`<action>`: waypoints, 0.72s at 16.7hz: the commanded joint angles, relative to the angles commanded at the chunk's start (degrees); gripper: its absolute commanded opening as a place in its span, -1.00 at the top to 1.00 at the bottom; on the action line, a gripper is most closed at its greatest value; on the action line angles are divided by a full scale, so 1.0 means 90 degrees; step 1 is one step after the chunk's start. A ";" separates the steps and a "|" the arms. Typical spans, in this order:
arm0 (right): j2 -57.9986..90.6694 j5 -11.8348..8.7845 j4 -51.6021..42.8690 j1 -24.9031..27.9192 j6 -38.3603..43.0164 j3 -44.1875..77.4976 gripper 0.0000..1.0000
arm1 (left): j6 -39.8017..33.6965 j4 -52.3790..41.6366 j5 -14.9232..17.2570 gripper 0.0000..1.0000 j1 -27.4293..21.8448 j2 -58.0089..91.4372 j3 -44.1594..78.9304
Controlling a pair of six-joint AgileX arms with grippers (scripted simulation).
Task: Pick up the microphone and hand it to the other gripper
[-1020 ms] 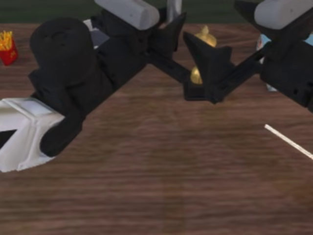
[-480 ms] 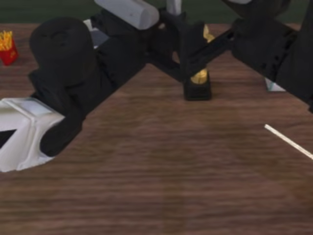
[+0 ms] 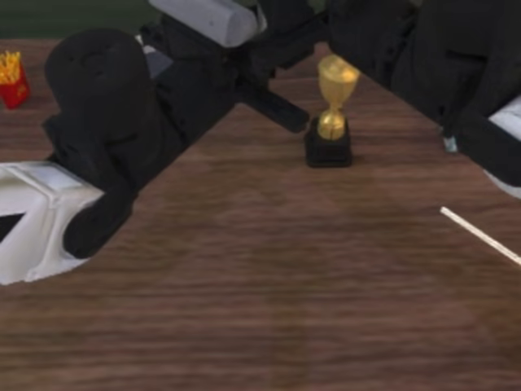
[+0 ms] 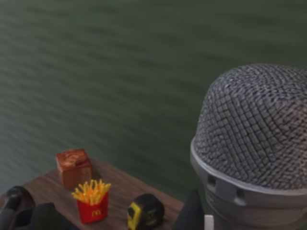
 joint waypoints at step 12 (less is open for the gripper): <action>0.0000 0.0000 0.0000 0.0000 0.0000 0.0000 0.51 | 0.0000 0.0000 0.0000 1.00 0.0000 0.0000 0.0000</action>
